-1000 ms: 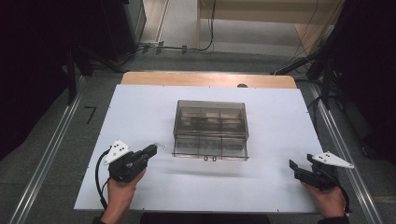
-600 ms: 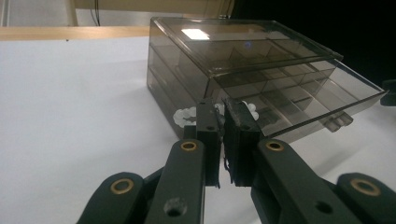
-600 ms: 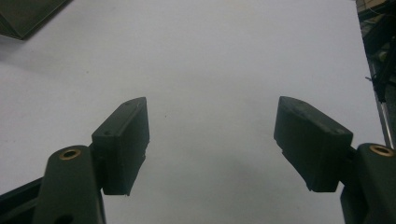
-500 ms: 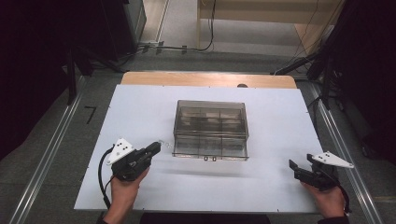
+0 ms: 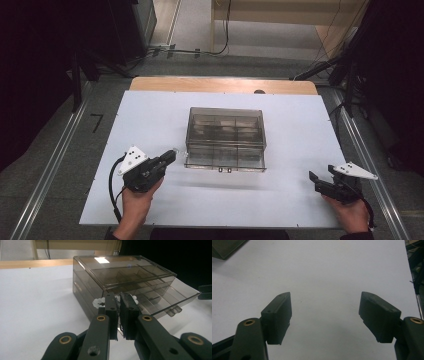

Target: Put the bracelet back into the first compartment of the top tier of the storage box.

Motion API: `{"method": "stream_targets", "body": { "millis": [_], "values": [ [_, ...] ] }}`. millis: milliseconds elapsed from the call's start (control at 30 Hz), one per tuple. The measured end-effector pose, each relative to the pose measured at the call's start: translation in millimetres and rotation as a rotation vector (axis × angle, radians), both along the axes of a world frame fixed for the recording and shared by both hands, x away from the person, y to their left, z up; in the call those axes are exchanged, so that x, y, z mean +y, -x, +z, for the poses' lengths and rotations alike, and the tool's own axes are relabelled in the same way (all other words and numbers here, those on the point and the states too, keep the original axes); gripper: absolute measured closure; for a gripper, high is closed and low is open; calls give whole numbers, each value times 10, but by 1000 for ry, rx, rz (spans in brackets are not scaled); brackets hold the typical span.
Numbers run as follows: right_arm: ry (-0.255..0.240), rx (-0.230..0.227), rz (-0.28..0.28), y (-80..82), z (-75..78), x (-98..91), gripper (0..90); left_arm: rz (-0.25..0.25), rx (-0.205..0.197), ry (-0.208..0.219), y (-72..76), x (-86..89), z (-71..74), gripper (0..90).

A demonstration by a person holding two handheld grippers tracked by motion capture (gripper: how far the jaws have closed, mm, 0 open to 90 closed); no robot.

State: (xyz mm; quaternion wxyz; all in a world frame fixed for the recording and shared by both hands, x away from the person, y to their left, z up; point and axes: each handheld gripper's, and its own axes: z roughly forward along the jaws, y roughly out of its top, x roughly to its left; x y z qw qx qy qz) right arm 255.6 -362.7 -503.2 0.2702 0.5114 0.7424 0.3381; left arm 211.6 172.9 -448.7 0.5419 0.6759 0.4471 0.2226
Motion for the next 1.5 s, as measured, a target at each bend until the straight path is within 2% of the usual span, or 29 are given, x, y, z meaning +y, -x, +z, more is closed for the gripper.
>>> {"method": "stream_targets", "body": {
  "millis": [433, 833, 1133, 1500],
  "values": [
    [-2, 4, 0, -5, -3, -1, 253, -19, -34, -4, -17, -107, 46, 858],
    [-1, 1, 3, -11, -6, -8, 253, -60, -37, -6, -63, -233, 48, 858],
    [-2, 3, 1, -11, -6, -8, 253, -88, -10, -25, -153, -360, -21, 858],
    [-1, 5, 2, -12, -7, -9, 252, -93, 16, -48, -245, -463, -97, 858]
  ]
}}
